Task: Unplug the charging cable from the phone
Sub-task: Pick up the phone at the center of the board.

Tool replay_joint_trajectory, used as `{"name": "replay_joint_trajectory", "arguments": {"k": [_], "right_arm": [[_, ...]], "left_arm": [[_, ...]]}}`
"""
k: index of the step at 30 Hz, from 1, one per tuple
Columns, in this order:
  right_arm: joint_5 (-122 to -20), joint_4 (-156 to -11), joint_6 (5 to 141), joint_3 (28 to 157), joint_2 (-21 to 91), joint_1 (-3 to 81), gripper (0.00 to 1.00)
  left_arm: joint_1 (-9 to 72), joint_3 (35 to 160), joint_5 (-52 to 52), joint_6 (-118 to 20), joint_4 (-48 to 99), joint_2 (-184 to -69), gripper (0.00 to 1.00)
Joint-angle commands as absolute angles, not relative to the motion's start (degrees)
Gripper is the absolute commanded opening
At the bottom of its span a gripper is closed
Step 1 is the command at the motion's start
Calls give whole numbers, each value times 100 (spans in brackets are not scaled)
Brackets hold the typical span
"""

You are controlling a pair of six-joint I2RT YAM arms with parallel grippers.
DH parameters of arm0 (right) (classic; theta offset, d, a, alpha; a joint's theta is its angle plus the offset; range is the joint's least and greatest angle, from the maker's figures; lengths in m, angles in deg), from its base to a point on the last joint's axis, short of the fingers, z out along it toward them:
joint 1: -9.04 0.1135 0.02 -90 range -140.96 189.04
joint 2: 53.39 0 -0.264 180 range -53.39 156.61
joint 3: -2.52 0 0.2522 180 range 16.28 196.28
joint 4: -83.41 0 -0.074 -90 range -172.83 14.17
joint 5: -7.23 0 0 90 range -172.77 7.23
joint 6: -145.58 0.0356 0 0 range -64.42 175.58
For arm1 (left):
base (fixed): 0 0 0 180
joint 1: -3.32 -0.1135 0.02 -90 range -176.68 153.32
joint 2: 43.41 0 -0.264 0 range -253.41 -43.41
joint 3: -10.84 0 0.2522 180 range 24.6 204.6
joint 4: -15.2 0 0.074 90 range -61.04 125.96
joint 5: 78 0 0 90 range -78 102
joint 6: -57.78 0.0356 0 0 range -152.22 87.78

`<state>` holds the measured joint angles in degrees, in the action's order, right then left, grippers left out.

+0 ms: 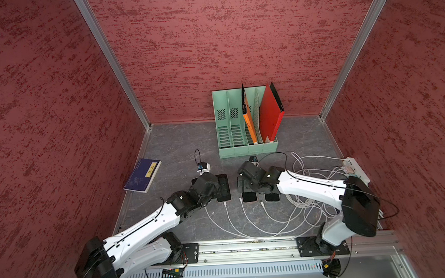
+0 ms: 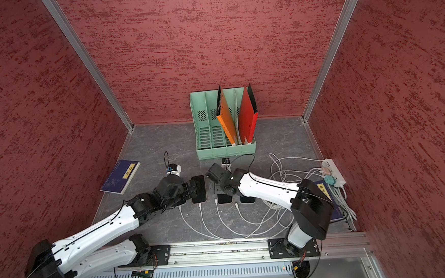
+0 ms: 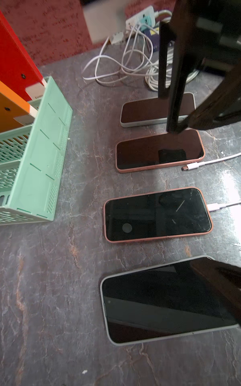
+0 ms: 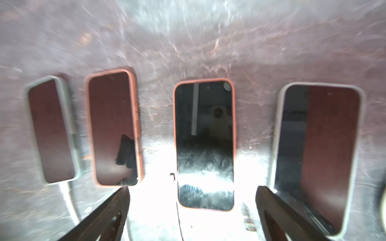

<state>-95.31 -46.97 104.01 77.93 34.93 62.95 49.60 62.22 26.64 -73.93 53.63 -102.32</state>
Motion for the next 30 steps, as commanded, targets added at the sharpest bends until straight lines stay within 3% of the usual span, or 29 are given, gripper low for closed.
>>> {"name": "replay_joint_trajectory", "arguments": {"k": [1, 11, 19, 24, 30], "right_arm": [[-9808, -5031, 10393, 7384, 2958, 6335, 98], [-10150, -5165, 10727, 6455, 1910, 6329, 98], [-11106, -4819, 11331, 6157, 1554, 6321, 98], [-10530, -5386, 11157, 5718, 868, 6012, 98], [-10098, -5272, 10674, 5737, 794, 5862, 98]], "left_arm": [[4935, 6428, 2702, -7423, 5518, -10579, 100], [4937, 7019, 2659, -7309, 5500, -11847, 100], [4660, 6974, 2563, -7572, 5533, -11806, 100], [4594, 7026, 2477, -7582, 5692, -11804, 100], [4747, 7329, 2633, -7705, 5910, -12255, 100]]}}
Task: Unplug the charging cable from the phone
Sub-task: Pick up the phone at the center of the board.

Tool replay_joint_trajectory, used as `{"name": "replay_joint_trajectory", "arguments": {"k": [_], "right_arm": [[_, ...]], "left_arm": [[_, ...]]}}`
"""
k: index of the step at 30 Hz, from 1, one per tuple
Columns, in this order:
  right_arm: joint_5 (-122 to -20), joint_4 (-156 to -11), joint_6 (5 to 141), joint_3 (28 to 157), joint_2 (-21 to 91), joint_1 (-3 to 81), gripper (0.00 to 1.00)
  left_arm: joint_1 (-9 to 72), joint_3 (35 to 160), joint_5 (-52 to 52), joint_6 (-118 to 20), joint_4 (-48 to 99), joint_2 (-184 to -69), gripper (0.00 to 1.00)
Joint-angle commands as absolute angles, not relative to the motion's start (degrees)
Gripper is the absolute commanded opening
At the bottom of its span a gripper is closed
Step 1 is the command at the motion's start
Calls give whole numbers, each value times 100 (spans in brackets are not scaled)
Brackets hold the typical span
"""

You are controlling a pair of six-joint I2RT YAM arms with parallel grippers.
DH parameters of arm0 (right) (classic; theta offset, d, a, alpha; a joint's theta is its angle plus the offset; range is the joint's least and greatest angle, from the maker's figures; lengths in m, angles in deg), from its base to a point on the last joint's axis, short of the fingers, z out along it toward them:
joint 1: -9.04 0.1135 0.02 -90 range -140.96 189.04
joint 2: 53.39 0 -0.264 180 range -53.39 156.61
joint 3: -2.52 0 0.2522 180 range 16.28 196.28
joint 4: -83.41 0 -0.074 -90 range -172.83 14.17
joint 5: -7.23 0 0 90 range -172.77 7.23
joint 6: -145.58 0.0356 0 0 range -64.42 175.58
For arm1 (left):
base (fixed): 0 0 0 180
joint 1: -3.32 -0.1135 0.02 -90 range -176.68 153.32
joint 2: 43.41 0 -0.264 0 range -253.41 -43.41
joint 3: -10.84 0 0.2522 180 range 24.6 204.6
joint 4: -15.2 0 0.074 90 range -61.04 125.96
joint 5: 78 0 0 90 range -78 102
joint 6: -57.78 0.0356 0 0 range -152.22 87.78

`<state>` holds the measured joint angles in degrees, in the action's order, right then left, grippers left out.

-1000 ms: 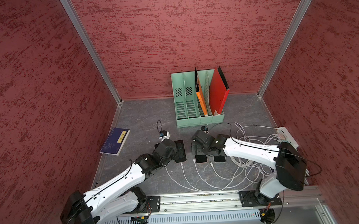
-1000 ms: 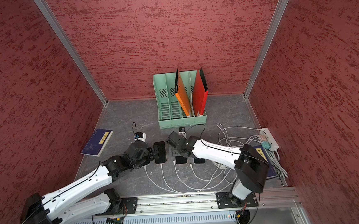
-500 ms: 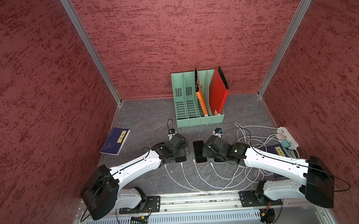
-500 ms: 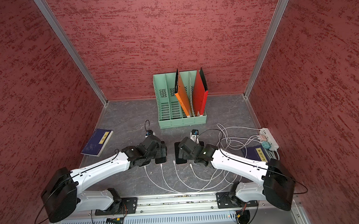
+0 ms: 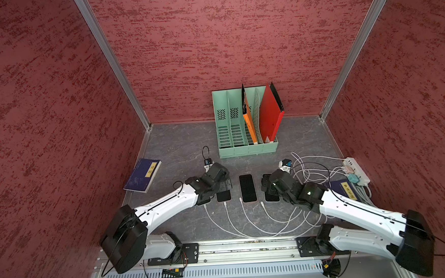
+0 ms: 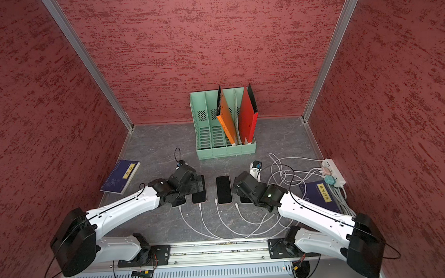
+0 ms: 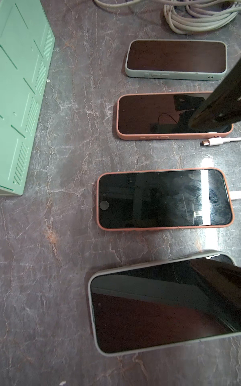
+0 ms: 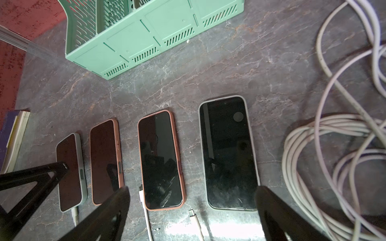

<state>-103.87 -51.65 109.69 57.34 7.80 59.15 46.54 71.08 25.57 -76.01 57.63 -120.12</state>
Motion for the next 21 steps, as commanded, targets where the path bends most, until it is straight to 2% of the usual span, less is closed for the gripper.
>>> {"name": "replay_joint_trajectory", "arguments": {"k": [1, 9, 21], "right_arm": [[-10020, -5253, 10642, 5745, 845, 5861, 98], [-9574, -5368, 10513, 5737, 929, 5861, 96], [-9372, -5417, 10515, 5776, 1000, 5861, 93]], "left_arm": [[4797, 7389, 2686, -7737, 5948, -12377, 100], [4845, 7882, 2735, -8027, 6213, -13267, 100], [4859, 8316, 2780, -8160, 6751, -13942, 100]]}}
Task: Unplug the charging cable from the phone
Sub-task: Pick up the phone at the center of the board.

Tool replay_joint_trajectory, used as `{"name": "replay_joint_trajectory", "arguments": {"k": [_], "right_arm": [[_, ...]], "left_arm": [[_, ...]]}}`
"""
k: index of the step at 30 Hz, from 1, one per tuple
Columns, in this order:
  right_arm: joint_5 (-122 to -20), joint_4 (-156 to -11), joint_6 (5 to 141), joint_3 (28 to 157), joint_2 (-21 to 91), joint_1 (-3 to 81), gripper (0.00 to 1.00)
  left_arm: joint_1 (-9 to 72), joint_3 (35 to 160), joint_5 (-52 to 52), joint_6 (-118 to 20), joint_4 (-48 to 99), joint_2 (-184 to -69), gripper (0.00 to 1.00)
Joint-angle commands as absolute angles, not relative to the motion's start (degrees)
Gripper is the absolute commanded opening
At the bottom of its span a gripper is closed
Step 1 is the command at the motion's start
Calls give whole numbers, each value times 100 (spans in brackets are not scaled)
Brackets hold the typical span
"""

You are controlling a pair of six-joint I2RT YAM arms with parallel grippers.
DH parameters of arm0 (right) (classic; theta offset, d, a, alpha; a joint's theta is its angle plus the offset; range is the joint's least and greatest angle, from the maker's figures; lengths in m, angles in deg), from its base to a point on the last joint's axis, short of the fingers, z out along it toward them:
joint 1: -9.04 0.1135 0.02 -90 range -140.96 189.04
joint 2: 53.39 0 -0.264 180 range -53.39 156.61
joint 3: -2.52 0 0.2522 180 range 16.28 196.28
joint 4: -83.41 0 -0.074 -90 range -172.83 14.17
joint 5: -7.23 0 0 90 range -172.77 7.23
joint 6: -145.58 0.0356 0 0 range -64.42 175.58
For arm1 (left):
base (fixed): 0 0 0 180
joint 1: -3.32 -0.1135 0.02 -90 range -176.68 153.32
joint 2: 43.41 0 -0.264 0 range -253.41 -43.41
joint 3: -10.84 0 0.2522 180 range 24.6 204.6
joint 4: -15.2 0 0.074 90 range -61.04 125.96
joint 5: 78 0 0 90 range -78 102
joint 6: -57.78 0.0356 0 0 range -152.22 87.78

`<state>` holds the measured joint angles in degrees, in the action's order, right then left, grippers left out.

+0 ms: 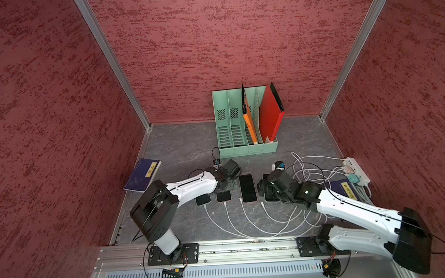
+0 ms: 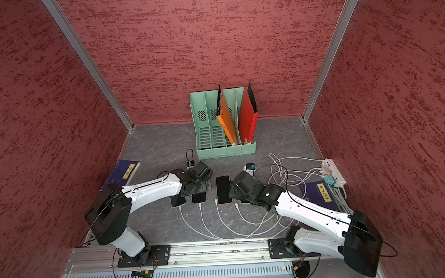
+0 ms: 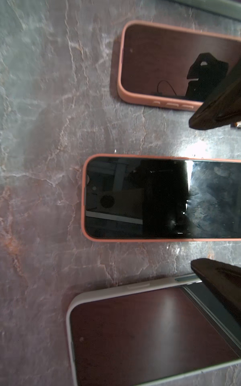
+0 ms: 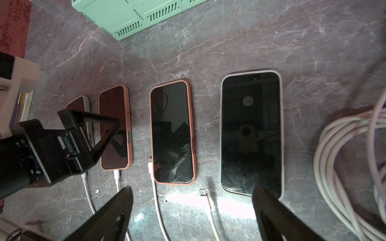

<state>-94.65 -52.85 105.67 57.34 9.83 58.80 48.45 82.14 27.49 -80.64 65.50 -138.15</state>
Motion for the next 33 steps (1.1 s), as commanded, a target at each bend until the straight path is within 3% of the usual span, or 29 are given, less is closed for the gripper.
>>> {"name": "replay_joint_trajectory", "arguments": {"k": [1, 19, 33], "right_arm": [[-9361, -5418, 10508, 5802, 1015, 5861, 93], [-9242, -5479, 10458, 5908, 1130, 5861, 91], [-9178, -5578, 10489, 5860, 1135, 5861, 90]], "left_arm": [[4859, 8347, 2779, -8161, 6793, -13984, 100], [4712, 8469, 2280, -7773, 6689, -14440, 97], [4716, 8457, 2033, -7713, 6634, -14615, 87]]}}
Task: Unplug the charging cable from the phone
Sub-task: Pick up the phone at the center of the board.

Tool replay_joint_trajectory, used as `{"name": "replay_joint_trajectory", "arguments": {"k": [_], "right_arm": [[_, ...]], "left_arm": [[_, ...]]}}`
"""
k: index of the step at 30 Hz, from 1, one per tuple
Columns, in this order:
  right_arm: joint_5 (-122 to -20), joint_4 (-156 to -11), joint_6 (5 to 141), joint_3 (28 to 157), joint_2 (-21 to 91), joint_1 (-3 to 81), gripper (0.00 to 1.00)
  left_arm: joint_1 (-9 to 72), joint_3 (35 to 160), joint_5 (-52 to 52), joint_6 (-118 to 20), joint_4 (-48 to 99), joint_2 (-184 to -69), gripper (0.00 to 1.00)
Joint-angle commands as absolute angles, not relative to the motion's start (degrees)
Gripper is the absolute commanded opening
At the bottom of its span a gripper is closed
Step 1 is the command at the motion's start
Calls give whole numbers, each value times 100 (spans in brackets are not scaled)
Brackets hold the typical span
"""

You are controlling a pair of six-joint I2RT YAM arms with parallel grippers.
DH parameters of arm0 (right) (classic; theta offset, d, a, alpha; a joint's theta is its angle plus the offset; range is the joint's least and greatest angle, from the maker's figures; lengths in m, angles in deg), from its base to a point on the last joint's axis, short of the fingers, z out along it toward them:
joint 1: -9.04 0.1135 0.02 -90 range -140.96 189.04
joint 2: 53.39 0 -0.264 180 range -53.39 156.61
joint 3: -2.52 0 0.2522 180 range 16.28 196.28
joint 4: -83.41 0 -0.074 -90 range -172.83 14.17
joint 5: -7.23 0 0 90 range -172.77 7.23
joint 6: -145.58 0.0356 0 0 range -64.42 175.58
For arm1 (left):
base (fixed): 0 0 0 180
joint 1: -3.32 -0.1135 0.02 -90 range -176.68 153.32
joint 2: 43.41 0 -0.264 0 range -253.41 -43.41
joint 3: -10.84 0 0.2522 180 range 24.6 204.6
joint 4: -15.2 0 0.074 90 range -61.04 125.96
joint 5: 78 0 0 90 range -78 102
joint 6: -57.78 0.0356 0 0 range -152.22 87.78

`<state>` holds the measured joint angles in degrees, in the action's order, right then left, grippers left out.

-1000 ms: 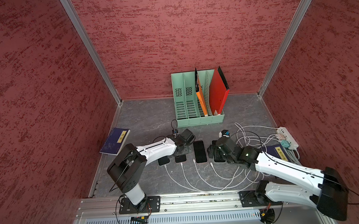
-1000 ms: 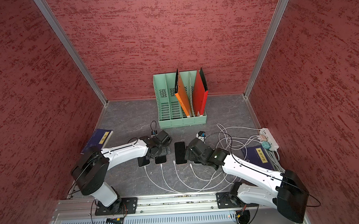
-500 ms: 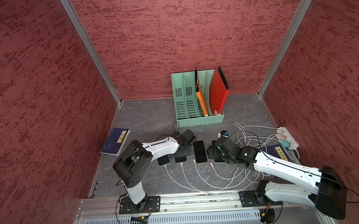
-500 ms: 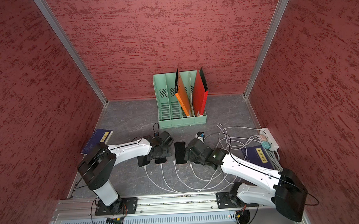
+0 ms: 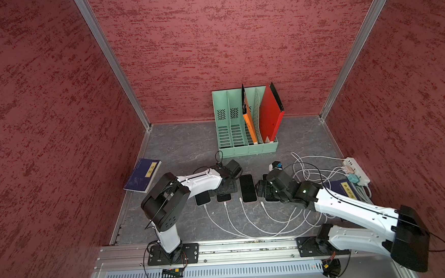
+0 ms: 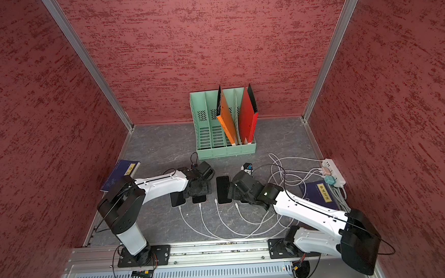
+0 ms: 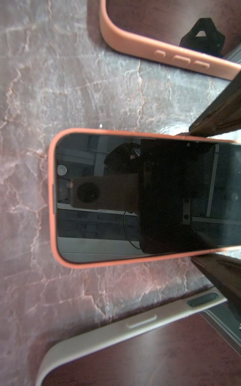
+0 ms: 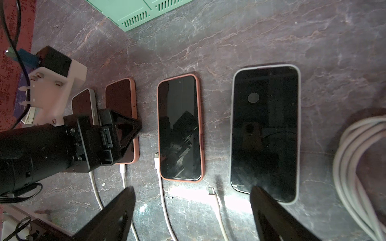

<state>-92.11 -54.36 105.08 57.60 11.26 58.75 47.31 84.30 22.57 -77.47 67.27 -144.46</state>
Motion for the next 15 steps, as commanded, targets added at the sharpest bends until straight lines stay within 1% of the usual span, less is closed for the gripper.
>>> {"name": "replay_joint_trajectory", "arguments": {"k": [1, 7, 11, 15], "right_arm": [[-9170, -5590, 10497, 5841, 1131, 5861, 90], [-9023, -5805, 10640, 5681, 1104, 5861, 91], [-8823, -6041, 10779, 5567, 1195, 5861, 92], [-8621, -6217, 10762, 5534, 1370, 5868, 92]], "left_arm": [[4713, 8450, 2025, -7720, 6626, -14623, 86], [4715, 8349, 1911, -7739, 6465, -14617, 75], [4733, 8296, 1870, -7741, 6375, -14596, 64], [4752, 8280, 1881, -7739, 6361, -14590, 49]]}}
